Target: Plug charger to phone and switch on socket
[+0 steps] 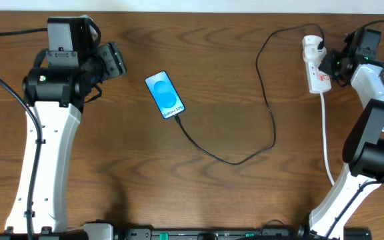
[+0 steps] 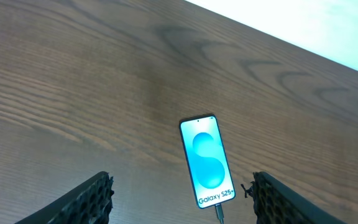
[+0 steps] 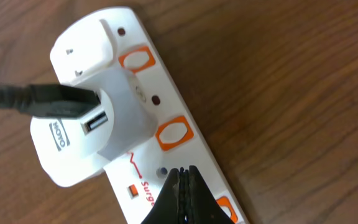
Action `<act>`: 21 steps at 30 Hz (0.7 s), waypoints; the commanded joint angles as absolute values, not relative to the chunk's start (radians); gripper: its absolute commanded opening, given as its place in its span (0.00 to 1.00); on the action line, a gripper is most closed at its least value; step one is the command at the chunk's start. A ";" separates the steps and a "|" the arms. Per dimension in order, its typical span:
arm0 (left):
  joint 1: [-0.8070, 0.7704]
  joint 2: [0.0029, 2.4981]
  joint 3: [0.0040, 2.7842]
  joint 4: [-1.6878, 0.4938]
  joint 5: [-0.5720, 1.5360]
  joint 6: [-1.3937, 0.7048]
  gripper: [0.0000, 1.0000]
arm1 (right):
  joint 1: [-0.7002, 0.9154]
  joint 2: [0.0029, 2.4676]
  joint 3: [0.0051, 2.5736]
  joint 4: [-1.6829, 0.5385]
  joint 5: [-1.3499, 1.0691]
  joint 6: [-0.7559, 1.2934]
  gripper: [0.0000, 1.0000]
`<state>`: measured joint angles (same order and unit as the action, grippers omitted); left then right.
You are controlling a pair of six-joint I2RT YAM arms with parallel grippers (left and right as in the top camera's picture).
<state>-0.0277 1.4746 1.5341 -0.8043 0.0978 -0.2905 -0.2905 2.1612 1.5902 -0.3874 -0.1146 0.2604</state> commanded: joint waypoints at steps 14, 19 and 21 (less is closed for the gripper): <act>-0.023 1.493 1.537 -0.807 0.085 -0.281 0.73 | -0.303 2.231 1.678 -0.405 -0.096 0.303 0.01; -0.023 1.493 1.537 -0.806 0.085 -0.282 0.73 | -0.303 2.275 1.768 -0.469 -0.107 0.299 0.01; -0.023 1.493 1.537 -0.807 0.085 -0.281 0.73 | -0.303 2.299 1.811 -0.499 -0.109 0.299 0.01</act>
